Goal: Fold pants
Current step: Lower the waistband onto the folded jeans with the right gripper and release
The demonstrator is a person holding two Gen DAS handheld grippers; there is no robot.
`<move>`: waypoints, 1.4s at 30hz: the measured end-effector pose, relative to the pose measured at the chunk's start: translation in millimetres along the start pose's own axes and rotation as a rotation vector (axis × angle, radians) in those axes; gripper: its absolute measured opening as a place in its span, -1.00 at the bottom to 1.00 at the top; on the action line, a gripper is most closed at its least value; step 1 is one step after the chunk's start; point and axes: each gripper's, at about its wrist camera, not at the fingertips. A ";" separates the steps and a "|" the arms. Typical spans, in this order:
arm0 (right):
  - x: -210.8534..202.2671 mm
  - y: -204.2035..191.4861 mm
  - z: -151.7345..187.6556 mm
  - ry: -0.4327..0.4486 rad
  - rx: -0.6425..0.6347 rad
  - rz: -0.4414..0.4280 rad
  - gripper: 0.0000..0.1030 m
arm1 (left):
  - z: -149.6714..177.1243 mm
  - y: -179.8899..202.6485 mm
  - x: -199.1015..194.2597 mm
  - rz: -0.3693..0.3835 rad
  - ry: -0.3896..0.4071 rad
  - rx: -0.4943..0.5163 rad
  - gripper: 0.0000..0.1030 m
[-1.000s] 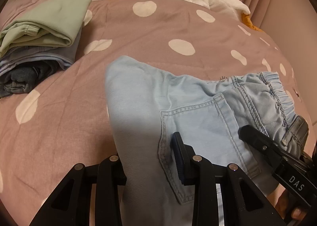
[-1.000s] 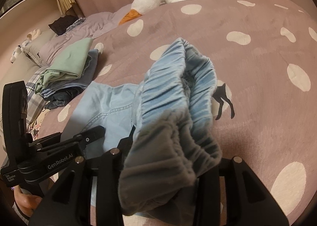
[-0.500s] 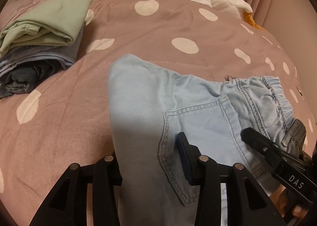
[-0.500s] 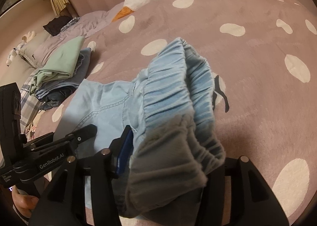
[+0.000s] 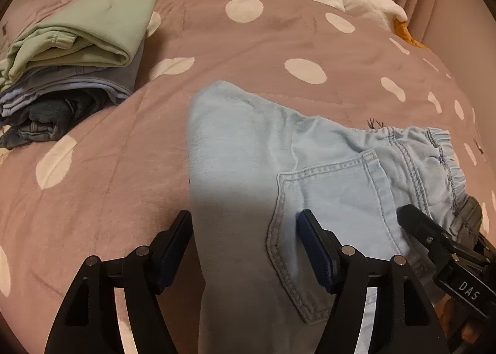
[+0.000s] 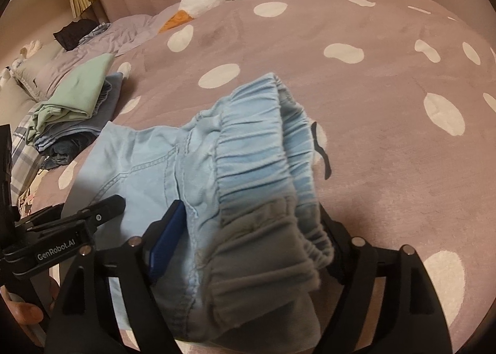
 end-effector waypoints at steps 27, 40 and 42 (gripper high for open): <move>-22.8 1.0 26.8 -0.028 -0.032 0.000 0.65 | 38.8 -0.2 -25.2 0.001 -0.002 0.022 0.37; -38.6 -5.5 30.3 -0.007 -0.030 0.007 0.68 | 38.7 1.4 -39.9 -0.018 0.021 0.017 0.37; -45.7 -8.0 31.2 0.000 -0.033 0.001 0.68 | 39.3 0.9 -47.4 -0.015 0.030 0.013 0.37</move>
Point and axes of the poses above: each gripper's, at about its wrist camera, not at the fingertips, and x roughly the way its jaws point, y to its right, z to its underside, and after that the axes turned 7 degrees about -z, right-handed
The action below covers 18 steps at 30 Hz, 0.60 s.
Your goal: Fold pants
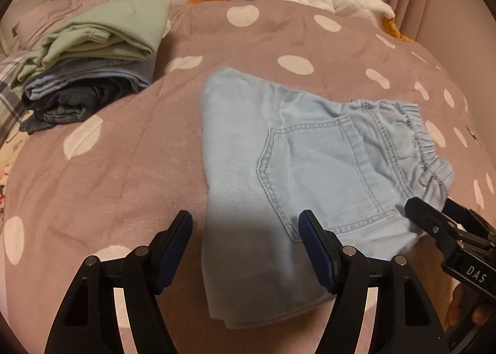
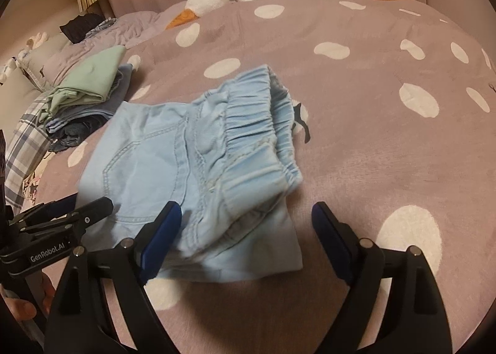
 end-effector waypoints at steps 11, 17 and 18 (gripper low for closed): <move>-41.3 -13.7 5.0 0.044 -0.008 -0.014 0.93 | 3.0 1.2 -46.3 0.005 0.051 -0.007 0.71; -63.7 -20.2 12.3 0.046 -0.031 -0.021 1.00 | 7.8 -1.4 -72.0 0.024 0.060 -0.028 0.81; -66.2 -20.7 12.7 0.049 -0.036 -0.021 1.00 | 8.9 -1.5 -75.4 0.027 0.061 -0.033 0.83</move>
Point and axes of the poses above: each gripper's, at about its wrist camera, not at the fingertips, and x roughly the way its jaws point, y to its right, z to its underside, and after that the axes turned 7 degrees about -z, right-handed
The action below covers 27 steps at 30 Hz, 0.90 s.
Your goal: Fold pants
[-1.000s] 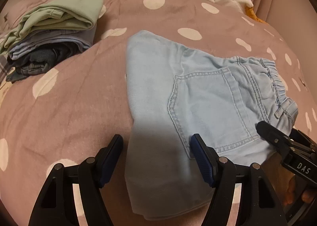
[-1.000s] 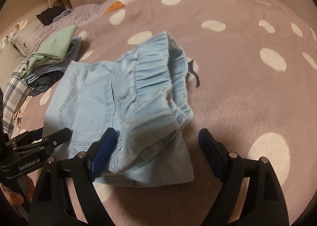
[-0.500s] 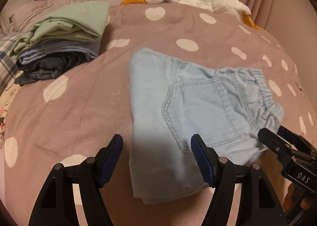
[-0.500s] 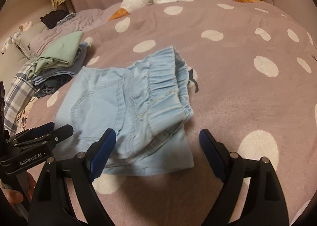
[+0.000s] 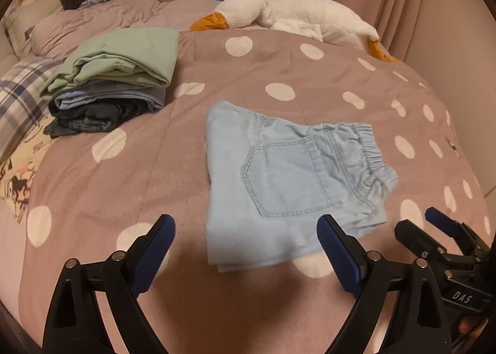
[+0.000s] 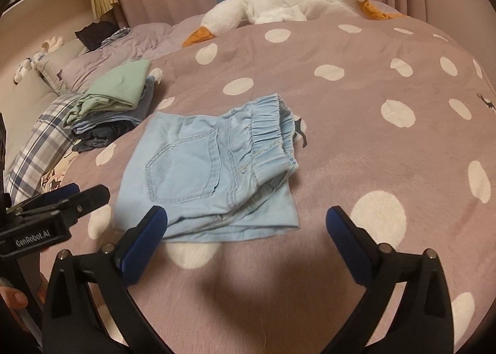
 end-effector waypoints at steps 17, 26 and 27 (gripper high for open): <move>-84.9 -34.2 2.7 0.083 -0.080 -0.078 1.00 | 22.0 10.3 -75.9 0.051 0.032 0.030 0.92; -117.2 -47.0 9.5 0.117 -0.116 -0.103 1.00 | 35.2 10.8 -96.4 0.069 0.046 0.031 0.92; -118.9 -47.9 10.7 0.118 -0.119 -0.103 1.00 | 36.1 10.6 -96.8 0.072 0.043 0.031 0.92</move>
Point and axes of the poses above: each gripper's, at about its wrist camera, not at the fingertips, and x roughly the way its jaws point, y to its right, z to its underside, and after that the axes turned 7 degrees about -z, right-handed
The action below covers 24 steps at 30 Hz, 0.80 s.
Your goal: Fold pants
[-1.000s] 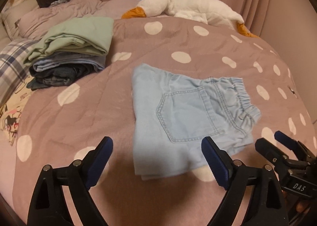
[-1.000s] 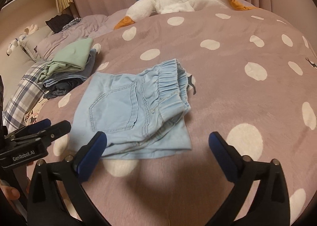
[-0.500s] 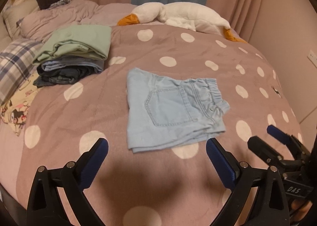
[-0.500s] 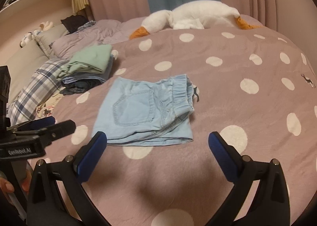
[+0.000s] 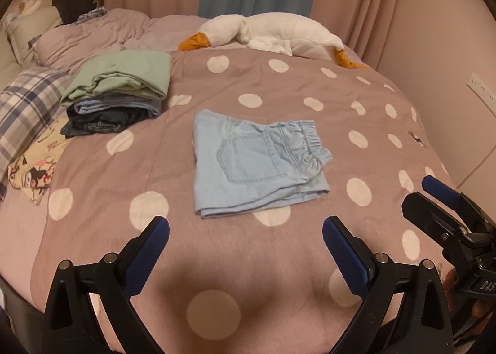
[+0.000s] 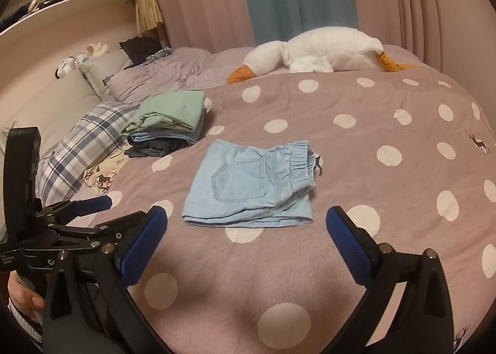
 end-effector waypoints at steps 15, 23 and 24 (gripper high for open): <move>-4.1 -10.5 7.5 -0.012 -0.017 -0.007 1.00 | 8.8 1.5 -12.4 0.012 0.008 0.015 0.92; -1.0 -15.4 9.4 -0.028 -0.025 -0.008 1.00 | 11.0 0.9 -13.0 0.009 0.000 0.022 0.92; -0.9 -16.3 9.5 -0.028 -0.026 -0.007 1.00 | 11.1 1.0 -13.0 0.011 0.000 0.021 0.92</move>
Point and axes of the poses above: each gripper's, at about its wrist camera, not at the fingertips, and x roughly the way its jaws point, y to its right, z to its underside, and after that the axes turned 7 degrees about -z, right-handed
